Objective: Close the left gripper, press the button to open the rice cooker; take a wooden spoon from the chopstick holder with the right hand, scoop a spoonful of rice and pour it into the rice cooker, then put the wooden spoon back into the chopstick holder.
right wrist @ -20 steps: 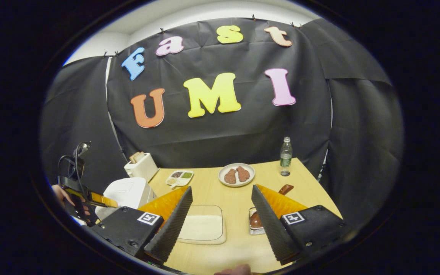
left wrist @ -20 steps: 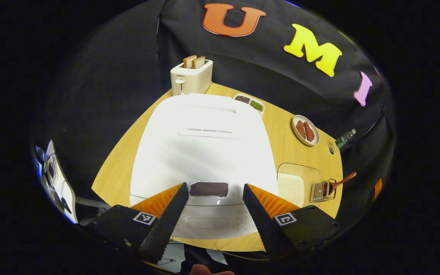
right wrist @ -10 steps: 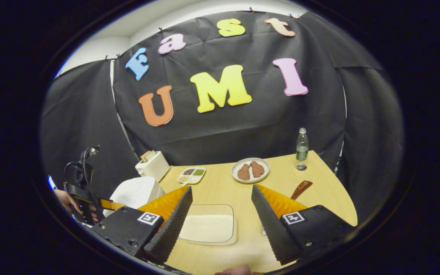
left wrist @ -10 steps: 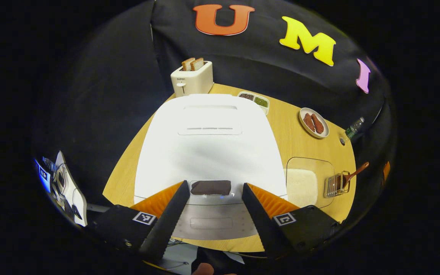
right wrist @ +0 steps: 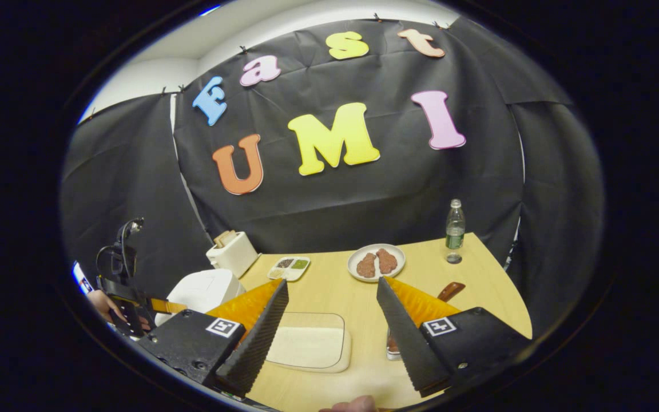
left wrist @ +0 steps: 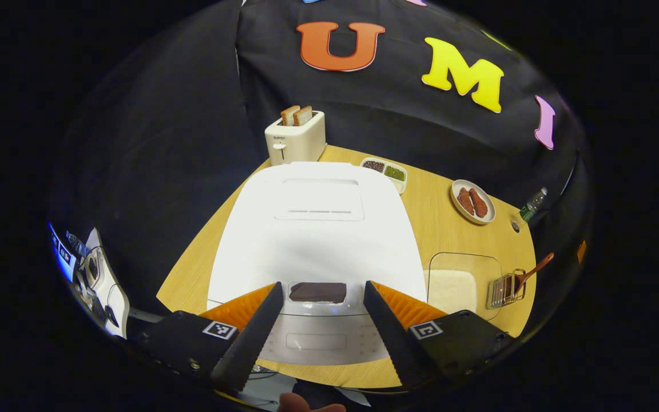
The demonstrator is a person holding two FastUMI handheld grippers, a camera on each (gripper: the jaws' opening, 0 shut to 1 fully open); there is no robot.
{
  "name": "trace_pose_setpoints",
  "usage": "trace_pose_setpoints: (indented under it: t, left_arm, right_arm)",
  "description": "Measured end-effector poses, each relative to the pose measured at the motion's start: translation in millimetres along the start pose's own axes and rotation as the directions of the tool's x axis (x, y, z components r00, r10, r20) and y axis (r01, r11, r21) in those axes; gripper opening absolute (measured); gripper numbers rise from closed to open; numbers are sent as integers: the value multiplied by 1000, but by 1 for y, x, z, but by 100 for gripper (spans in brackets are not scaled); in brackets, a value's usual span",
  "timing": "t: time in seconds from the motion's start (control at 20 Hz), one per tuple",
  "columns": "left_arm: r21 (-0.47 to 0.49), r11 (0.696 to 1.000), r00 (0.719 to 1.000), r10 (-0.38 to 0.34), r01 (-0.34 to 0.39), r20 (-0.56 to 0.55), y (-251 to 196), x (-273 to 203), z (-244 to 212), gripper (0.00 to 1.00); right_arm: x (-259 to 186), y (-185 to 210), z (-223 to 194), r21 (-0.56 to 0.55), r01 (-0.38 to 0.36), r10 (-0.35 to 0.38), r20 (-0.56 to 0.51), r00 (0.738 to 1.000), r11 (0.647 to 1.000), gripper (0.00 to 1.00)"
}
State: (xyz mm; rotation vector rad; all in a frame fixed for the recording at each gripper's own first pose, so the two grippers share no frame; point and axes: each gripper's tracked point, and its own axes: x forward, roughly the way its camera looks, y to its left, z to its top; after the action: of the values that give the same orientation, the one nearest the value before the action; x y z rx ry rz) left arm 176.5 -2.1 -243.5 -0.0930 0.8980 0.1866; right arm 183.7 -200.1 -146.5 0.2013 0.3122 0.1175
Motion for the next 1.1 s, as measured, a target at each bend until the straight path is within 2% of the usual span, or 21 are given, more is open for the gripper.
trace_pose_setpoints:
  t: [0.2,0.35,0.7,0.95,1.1]
  left_arm:
    - [-13,999,995,-29,30,97,-4,-28,22,94]
    - [19,997,972,-83,80,218,-12,-71,39,94]
    - [89,972,867,-236,220,438,-17,-200,25,94]
    - [185,952,759,-308,245,574,-16,-277,-1,93]
    - [227,940,710,-341,255,616,-17,-298,-19,93]
  right_arm:
    - [-11,14,9,-25,18,-17,32,999,1000,100]
    - [-36,34,19,-41,31,-28,78,997,999,100]
    - [-133,101,28,-123,71,-45,199,979,990,100]
    - [-204,129,20,-158,136,-90,268,959,978,100]
    - [-233,144,13,-160,161,-106,305,946,974,100]
